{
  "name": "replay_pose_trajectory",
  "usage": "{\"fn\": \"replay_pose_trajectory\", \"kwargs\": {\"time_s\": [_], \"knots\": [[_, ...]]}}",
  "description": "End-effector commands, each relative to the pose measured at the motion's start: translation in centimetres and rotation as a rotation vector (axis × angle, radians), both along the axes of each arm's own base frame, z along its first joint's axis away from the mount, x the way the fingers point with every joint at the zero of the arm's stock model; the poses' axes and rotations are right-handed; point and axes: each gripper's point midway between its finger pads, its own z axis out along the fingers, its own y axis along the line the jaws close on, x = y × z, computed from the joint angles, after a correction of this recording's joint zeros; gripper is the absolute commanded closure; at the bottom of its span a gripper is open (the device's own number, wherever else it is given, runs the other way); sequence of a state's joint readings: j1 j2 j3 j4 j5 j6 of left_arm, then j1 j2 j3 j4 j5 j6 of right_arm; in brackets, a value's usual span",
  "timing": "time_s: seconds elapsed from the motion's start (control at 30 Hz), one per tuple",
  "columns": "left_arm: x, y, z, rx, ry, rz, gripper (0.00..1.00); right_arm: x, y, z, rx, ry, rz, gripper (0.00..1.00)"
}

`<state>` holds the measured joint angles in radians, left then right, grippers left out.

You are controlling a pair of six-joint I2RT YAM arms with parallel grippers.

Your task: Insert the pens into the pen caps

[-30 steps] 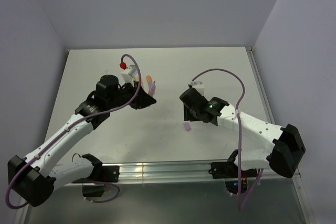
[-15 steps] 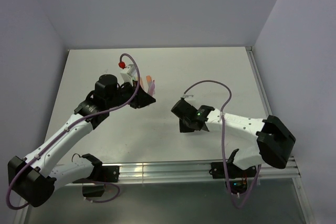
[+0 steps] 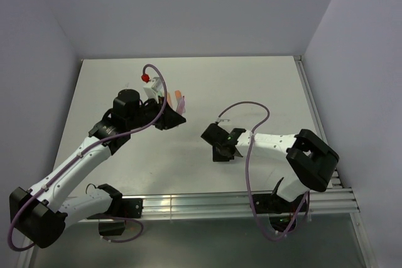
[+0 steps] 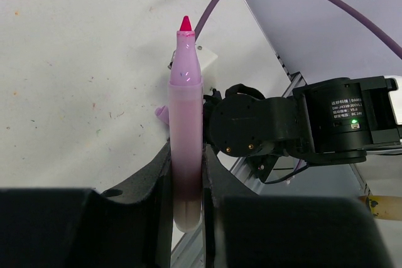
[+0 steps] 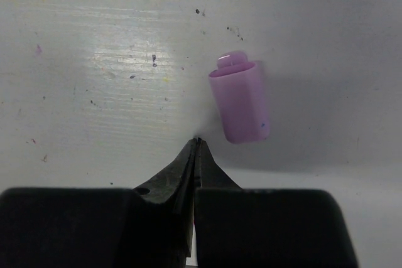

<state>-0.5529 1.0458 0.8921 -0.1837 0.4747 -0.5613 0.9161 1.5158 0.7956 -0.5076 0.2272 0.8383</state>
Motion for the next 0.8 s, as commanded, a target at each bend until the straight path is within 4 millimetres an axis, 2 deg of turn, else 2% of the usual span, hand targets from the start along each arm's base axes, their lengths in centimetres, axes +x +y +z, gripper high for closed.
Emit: {"fn": "replay_pose_trajectory", "kwargs": {"time_s": [0.0,0.4,0.77], "knots": [[-0.3,0.0,1.5,-0.034,-0.061,-0.022,1.00,1.0,-0.2,-0.2,0.000,-0.035,-0.057,1.00],[-0.3,0.1,1.5,-0.036,-0.063,-0.017,1.00,1.3,-2.9,-1.1,-0.050,-0.029,-0.151,1.00],[-0.2,0.2,1.4,-0.035,-0.063,-0.015,1.00,1.9,-4.7,-0.6,-0.069,-0.049,-0.217,1.00]]}}
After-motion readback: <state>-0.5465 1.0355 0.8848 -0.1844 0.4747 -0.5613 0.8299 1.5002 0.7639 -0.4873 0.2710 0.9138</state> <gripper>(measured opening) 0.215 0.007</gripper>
